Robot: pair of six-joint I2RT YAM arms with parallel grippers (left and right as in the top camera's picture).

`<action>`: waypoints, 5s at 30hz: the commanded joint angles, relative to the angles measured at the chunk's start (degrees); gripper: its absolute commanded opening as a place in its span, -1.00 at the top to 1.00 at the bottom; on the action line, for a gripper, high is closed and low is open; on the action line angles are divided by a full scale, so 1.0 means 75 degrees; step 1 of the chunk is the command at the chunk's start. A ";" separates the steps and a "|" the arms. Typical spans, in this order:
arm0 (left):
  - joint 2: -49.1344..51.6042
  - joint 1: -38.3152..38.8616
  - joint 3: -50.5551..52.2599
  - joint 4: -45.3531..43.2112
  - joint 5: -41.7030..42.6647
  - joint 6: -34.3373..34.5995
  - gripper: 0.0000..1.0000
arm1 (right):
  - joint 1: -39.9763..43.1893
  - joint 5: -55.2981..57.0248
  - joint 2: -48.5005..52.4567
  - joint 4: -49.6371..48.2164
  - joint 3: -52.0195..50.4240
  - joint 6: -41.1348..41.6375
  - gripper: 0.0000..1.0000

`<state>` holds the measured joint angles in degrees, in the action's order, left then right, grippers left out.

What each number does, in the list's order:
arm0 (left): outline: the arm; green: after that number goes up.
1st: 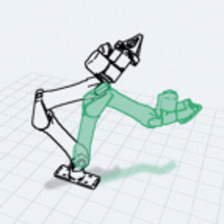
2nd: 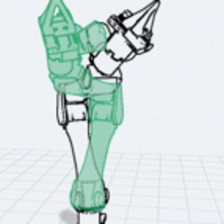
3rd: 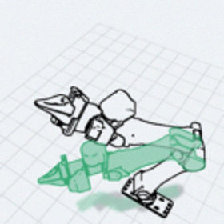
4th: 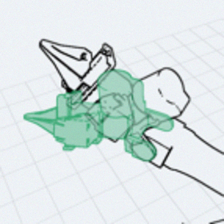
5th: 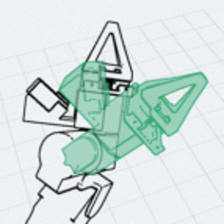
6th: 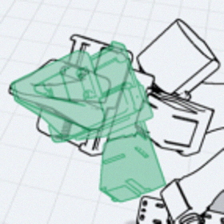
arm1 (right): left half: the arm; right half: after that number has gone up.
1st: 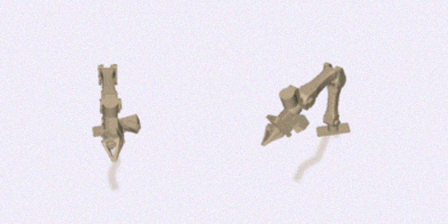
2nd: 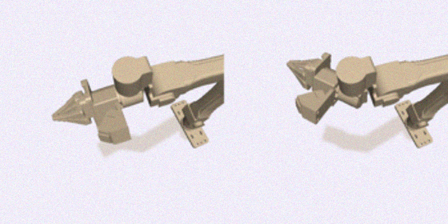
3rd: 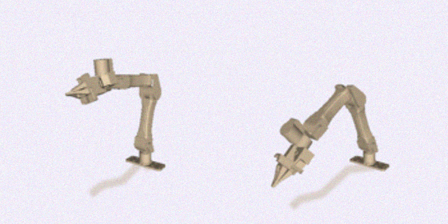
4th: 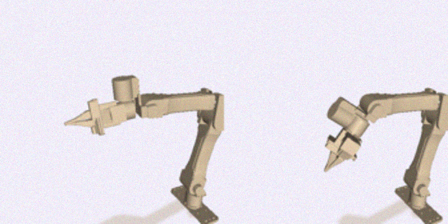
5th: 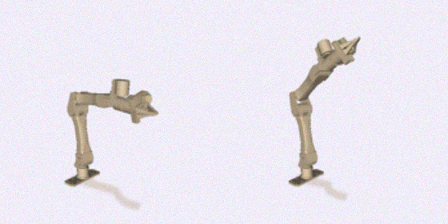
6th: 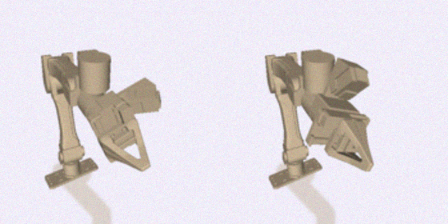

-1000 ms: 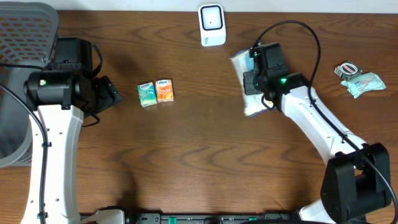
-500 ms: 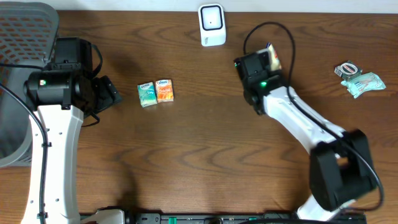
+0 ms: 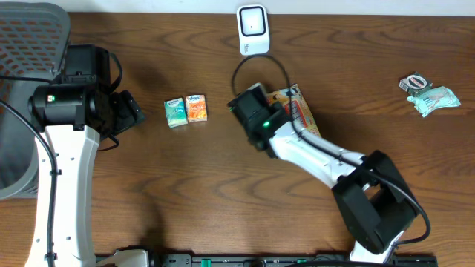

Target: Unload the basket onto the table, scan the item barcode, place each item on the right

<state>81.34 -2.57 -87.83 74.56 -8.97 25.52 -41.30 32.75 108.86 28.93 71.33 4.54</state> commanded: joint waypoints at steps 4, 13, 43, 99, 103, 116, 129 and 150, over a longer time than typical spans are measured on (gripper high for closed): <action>0.0032 -0.0035 -0.0020 0.0026 -0.0073 0.0070 -0.96 | -0.0134 -0.0527 -0.0085 0.0606 0.1183 0.0624 -0.30; 0.0032 -0.0035 -0.0020 0.0026 -0.0073 0.0070 -0.96 | 0.1343 -0.2381 -0.0085 0.2253 0.2783 0.0460 -0.98; 0.0032 -0.0035 -0.0020 0.0026 -0.0073 0.0067 -0.95 | 0.3395 -0.5843 0.1533 0.2165 0.1174 -0.1227 -0.03; 0.0032 -0.0035 -0.0020 0.0026 -0.0073 0.0070 -0.96 | 0.3080 -0.4581 0.3302 -0.7233 0.3547 0.1562 0.98; 0.0032 -0.0035 -0.0020 0.0026 -0.0073 0.0070 -0.96 | 0.3080 -0.4674 0.3302 -0.7446 0.3547 0.1562 0.98; 0.0032 -0.0035 -0.0020 0.0026 -0.0073 0.0067 -0.96 | 0.3142 -0.5450 0.3302 -0.8169 0.3547 0.1562 0.98; 0.0032 -0.0035 -0.0020 0.0026 -0.0073 0.0070 -0.95 | 0.4392 -0.5400 0.1775 -0.5590 0.3547 0.1026 0.98; 0.0032 -0.0035 -0.0020 0.0026 -0.0073 0.0070 -0.95 | 0.8128 -0.2748 0.0201 0.1215 0.3518 0.0615 0.97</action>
<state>81.34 -2.59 -87.77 74.59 -8.97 25.54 16.95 8.73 110.30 37.04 97.36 9.87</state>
